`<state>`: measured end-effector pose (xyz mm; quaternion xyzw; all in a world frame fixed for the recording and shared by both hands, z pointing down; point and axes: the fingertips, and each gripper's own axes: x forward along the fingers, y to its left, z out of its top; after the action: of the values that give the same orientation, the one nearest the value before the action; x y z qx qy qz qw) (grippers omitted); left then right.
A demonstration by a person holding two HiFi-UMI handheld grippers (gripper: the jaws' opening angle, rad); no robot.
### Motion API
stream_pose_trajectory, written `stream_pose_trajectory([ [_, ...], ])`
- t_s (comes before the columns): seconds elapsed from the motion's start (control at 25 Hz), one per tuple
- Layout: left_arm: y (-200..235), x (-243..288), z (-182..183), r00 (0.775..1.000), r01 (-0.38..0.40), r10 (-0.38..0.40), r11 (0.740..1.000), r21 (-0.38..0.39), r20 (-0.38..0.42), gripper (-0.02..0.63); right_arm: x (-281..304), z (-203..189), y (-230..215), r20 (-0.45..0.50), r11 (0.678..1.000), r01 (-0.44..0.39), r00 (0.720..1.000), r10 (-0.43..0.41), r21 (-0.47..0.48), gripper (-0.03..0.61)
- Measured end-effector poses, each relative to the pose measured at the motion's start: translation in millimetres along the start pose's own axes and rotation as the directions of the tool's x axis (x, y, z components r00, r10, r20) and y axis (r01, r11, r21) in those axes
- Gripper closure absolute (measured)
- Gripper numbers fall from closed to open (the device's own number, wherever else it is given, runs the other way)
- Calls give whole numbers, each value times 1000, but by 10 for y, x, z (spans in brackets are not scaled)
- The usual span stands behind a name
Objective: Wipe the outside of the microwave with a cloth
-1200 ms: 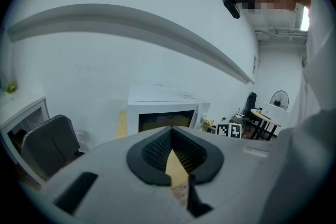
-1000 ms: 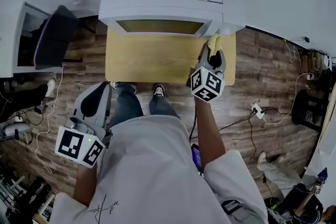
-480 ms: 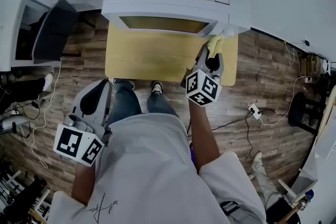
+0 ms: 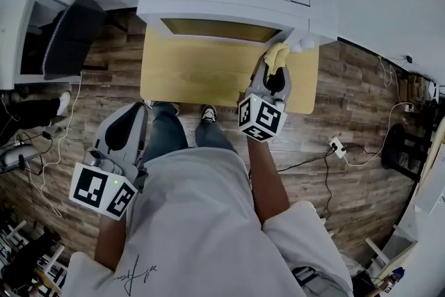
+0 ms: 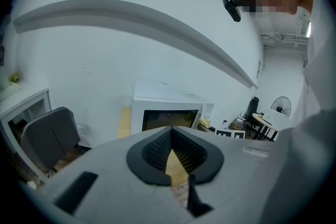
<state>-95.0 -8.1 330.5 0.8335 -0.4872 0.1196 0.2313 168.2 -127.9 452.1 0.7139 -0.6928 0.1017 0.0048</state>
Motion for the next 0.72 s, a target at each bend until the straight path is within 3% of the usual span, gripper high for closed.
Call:
stream_pose_trajectory([
  [0.44,63,-42,-11,1000,-21,21,1000,-16,6,623,281,-101,352,-13,999,-37,999,37,36,459],
  [0.72,175,-81,-15,999,-46,46,998,-35,9,623,281,-198,780,-37,989,-144,989,145,18,459],
])
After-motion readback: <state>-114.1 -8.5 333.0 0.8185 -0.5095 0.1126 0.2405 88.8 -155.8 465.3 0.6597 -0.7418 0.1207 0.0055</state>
